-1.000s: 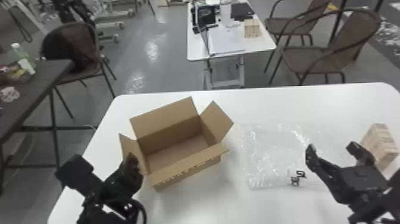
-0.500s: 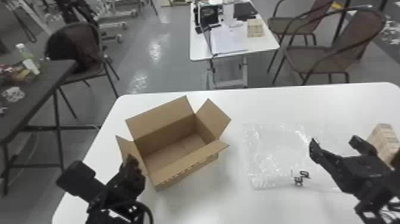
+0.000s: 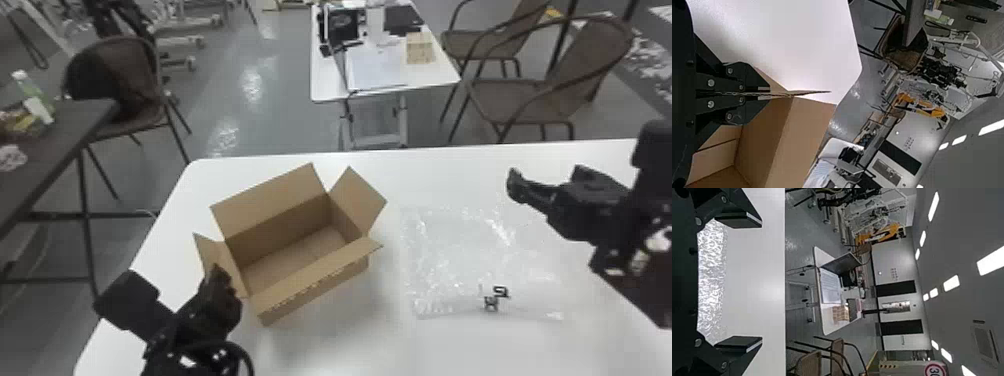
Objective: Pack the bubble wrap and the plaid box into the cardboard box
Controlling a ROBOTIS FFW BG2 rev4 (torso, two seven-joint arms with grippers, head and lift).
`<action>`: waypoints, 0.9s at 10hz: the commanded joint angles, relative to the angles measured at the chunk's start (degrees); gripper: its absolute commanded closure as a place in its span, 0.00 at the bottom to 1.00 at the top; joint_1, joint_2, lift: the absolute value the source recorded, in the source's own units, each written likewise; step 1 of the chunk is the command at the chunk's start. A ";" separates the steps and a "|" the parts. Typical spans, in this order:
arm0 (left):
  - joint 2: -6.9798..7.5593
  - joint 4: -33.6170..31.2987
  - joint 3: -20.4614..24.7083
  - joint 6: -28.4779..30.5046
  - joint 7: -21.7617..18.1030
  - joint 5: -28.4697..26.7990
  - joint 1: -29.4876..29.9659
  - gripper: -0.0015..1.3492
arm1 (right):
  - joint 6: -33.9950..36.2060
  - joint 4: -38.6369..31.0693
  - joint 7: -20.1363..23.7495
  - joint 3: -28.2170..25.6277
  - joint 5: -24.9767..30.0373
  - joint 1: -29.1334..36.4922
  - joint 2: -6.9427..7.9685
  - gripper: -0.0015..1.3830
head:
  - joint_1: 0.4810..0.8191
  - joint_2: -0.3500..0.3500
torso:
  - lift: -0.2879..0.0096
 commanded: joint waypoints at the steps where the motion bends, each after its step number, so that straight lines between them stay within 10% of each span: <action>1: 0.59 0.04 -0.65 -0.14 0.55 -0.01 -0.36 0.85 | 19.08 -2.83 -5.54 -1.77 -4.86 -6.57 0.01 0.17 | 0.63 0.74 | 0.62; 4: 0.68 0.04 -0.82 -0.14 0.81 -0.80 -0.54 0.85 | 36.92 2.00 -24.88 -3.00 -19.28 -14.04 0.28 0.17 | 0.63 0.68 | 0.62; 9: 1.47 0.22 -1.70 0.48 0.90 -1.76 -1.59 0.85 | 35.86 29.60 -26.64 -0.54 -24.38 -25.20 0.28 0.17 | 0.63 0.72 | 0.62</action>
